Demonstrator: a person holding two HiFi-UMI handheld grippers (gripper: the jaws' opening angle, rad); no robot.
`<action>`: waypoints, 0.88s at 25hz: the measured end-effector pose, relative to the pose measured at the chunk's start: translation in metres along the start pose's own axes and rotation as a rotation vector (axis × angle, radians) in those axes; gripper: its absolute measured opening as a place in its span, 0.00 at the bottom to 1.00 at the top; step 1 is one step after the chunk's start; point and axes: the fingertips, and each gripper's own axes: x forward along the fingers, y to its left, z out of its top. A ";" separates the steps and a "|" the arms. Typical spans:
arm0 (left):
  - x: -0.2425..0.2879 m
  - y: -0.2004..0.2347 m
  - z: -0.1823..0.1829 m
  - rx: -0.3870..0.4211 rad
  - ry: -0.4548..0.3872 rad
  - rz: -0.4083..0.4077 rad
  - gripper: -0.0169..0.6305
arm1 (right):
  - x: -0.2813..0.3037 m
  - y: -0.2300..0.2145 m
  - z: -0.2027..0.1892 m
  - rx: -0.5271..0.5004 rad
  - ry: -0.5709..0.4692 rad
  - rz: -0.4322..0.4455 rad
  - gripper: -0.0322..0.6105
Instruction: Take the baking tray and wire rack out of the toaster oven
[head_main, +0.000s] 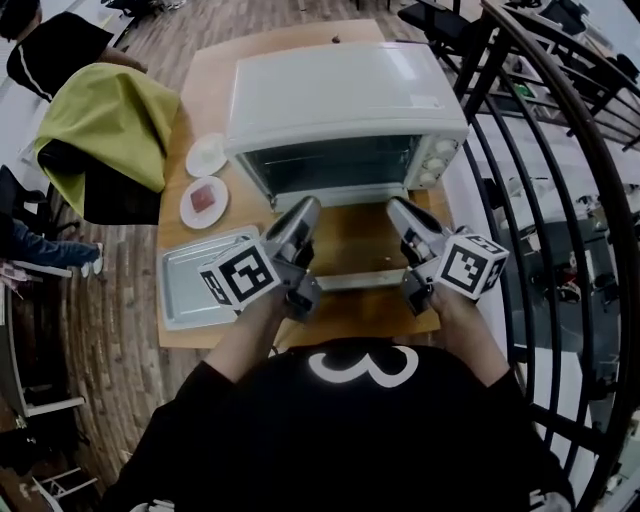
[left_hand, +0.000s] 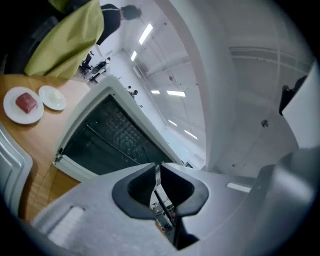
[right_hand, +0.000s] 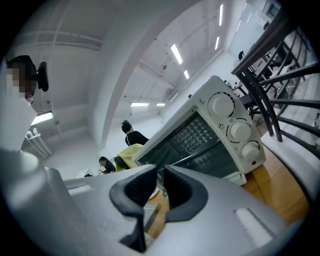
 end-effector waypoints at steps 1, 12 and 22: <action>0.005 0.007 0.003 -0.024 -0.013 0.000 0.05 | 0.007 -0.004 0.000 0.016 -0.001 -0.003 0.14; 0.044 0.085 0.023 -0.265 -0.134 0.033 0.30 | 0.059 -0.068 0.001 0.346 -0.110 -0.077 0.23; 0.065 0.149 0.044 -0.465 -0.300 0.099 0.33 | 0.090 -0.131 0.018 0.506 -0.258 -0.161 0.27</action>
